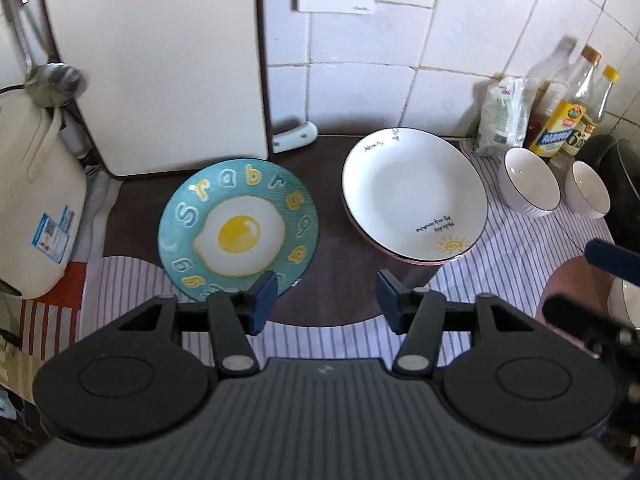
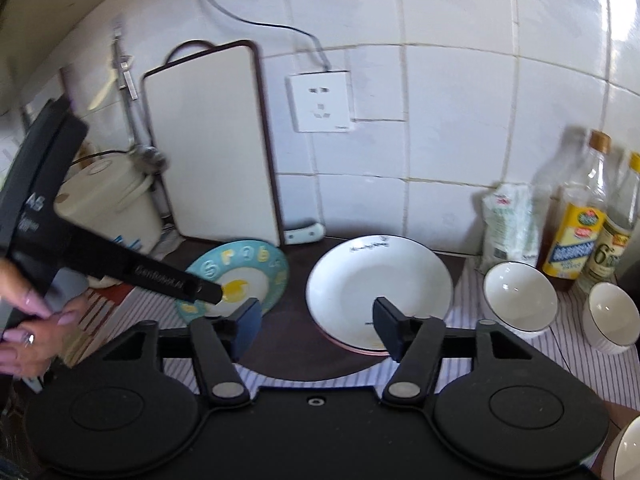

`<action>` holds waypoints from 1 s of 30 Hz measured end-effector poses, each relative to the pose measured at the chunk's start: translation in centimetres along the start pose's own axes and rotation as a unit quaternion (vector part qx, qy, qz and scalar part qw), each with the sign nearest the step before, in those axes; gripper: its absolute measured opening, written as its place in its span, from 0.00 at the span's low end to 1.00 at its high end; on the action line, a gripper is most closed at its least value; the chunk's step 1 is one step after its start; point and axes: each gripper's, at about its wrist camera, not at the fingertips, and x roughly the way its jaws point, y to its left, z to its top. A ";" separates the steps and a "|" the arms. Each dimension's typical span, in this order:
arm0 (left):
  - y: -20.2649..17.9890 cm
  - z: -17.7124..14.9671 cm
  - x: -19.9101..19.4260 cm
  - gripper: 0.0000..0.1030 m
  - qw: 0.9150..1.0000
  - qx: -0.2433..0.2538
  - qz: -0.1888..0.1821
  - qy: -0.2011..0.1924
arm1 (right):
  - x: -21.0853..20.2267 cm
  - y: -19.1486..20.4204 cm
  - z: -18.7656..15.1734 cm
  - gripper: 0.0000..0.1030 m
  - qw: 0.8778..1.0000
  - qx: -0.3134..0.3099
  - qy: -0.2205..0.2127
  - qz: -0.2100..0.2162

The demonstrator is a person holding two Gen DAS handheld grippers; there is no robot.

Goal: Organize plates and bowls
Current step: 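Move both grippers to the rim of the blue egg plate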

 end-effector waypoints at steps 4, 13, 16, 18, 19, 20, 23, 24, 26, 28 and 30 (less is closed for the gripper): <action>2.0 -0.6 -0.5 0.65 1.000 -0.021 0.002 -0.007 | 0.3 1.5 -0.6 0.72 1.000 -0.015 0.000 0.013; 6.6 -2.1 1.3 0.84 0.998 -0.058 0.020 -0.024 | 3.3 3.2 -2.4 0.92 0.998 -0.023 -0.040 0.039; 8.1 -2.5 2.7 0.93 0.995 -0.086 0.028 -0.035 | 5.3 3.5 -3.5 0.92 0.996 -0.026 -0.069 0.042; 9.0 -2.7 3.7 0.93 0.993 -0.106 0.032 -0.041 | 6.6 3.9 -4.0 0.92 0.995 -0.035 -0.078 0.045; 9.5 -2.7 4.2 0.93 0.992 -0.112 0.031 -0.043 | 7.4 4.0 -4.4 0.92 0.994 -0.040 -0.082 0.054; 9.8 -2.7 4.6 0.93 0.992 -0.117 0.028 -0.039 | 8.0 4.2 -4.6 0.92 0.993 -0.042 -0.084 0.065; 10.9 -2.7 6.0 0.93 0.990 -0.130 0.032 -0.053 | 10.6 4.8 -5.0 0.92 0.993 -0.048 -0.078 0.071; 11.3 -2.7 6.5 0.93 0.988 -0.135 0.036 -0.061 | 11.4 5.0 -5.1 0.92 0.994 -0.048 -0.075 0.068; 12.1 -2.7 7.3 0.93 0.986 -0.145 0.037 -0.079 | 13.2 5.2 -5.3 0.92 0.994 -0.041 -0.069 0.068; 13.2 -2.7 8.4 0.93 0.984 -0.156 0.027 -0.082 | 15.7 5.3 -5.6 0.92 0.995 -0.025 -0.052 0.077; 14.1 -2.6 9.3 0.93 0.984 -0.161 0.024 -0.077 | 16.5 5.3 -5.6 0.88 0.995 -0.018 -0.043 0.083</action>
